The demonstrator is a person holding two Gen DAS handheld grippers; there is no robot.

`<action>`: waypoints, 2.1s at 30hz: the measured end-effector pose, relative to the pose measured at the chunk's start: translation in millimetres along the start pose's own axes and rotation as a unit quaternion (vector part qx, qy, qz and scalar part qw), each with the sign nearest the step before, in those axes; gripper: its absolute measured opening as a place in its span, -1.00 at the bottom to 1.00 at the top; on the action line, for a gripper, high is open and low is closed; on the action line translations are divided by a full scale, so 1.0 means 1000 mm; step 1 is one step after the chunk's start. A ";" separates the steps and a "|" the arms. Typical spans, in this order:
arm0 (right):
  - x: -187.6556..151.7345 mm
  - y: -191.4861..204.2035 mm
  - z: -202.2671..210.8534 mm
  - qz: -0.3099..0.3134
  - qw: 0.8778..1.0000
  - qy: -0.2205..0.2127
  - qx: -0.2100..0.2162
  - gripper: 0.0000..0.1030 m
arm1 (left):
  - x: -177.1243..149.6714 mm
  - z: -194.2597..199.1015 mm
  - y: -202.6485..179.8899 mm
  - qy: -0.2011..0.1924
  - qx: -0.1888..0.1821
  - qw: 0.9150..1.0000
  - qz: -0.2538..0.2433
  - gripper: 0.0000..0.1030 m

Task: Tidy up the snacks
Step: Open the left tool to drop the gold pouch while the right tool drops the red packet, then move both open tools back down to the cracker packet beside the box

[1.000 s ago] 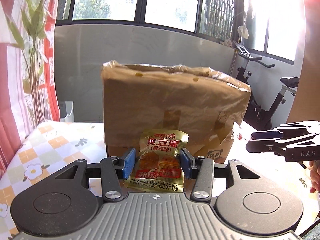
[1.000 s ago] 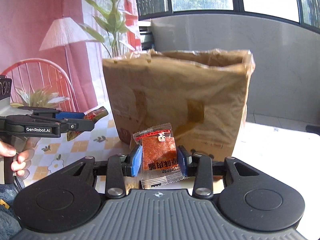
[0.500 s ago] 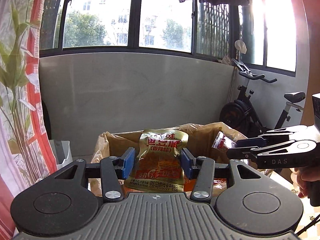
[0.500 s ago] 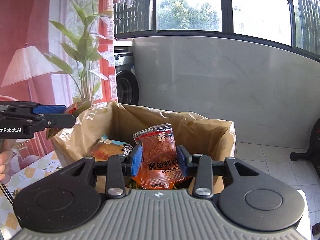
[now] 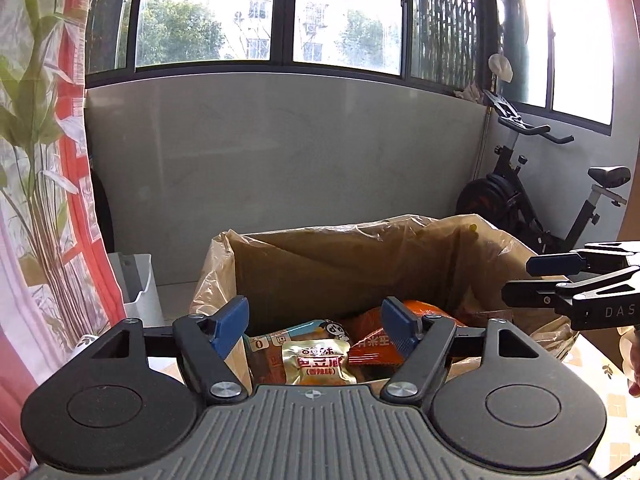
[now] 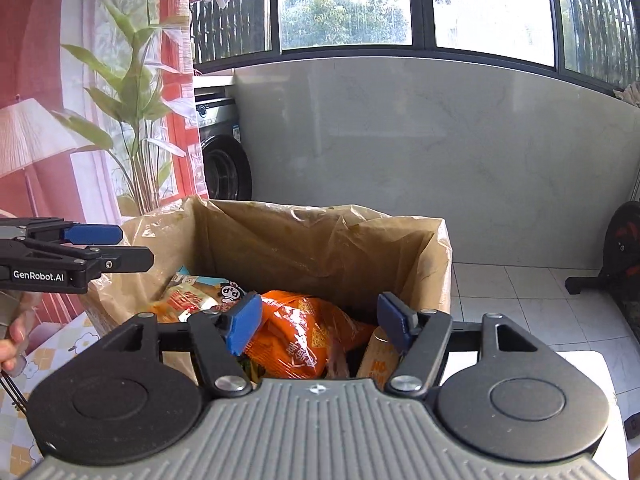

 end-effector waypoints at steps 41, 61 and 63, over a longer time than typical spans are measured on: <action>-0.131 0.074 0.022 -0.005 0.996 0.053 0.074 0.53 | -0.141 0.039 -0.006 0.044 -0.021 0.998 0.030 0.58; -0.208 0.076 -0.007 -0.001 0.988 0.145 0.059 0.53 | -0.184 0.013 -0.006 0.108 -0.033 0.993 0.035 0.57; -0.214 0.080 -0.009 0.006 0.987 0.151 0.061 0.53 | -0.188 0.012 -0.005 0.113 -0.032 0.992 0.037 0.57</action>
Point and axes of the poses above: each gripper's, at about its wrist camera, not at the fingertips, and z roughly against the way its jaws point, y to its left, x to its top, the point moved 9 cm from there along -z, roughly the way its jaws point, and after that the axes turned 14 degrees about y, right-handed, at the moved point
